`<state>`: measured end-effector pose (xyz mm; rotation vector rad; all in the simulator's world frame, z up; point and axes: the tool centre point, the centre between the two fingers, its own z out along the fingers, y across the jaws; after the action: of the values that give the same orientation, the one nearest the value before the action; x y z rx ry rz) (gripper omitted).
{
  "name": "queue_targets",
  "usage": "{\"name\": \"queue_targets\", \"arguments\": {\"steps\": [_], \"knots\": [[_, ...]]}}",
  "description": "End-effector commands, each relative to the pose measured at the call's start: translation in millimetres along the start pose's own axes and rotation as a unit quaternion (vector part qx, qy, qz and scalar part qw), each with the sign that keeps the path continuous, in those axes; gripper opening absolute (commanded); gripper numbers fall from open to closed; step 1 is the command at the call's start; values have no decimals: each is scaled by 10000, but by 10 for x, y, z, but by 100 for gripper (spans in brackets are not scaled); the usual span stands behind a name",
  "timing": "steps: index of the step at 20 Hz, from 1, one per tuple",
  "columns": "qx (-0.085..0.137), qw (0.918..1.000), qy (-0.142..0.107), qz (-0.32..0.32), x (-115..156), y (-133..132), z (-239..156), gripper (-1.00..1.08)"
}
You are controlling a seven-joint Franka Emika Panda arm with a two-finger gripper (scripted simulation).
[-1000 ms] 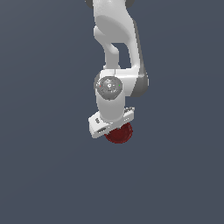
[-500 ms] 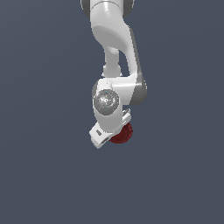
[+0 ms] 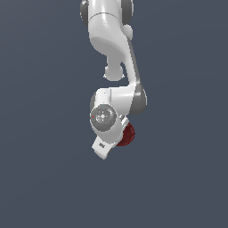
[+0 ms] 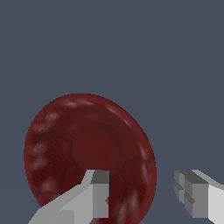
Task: Pick up the object and move it to a goal position.
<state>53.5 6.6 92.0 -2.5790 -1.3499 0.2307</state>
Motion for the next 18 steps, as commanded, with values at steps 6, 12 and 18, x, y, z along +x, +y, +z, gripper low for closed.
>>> {"name": "queue_targets", "arguments": {"steps": [6, 12, 18], "knots": [[276, 9957, 64, -877, 19, 87, 112, 28], [423, 9899, 130, -1349, 20, 134, 172, 28], [499, 9857, 175, -1601, 17, 159, 203, 28]]}}
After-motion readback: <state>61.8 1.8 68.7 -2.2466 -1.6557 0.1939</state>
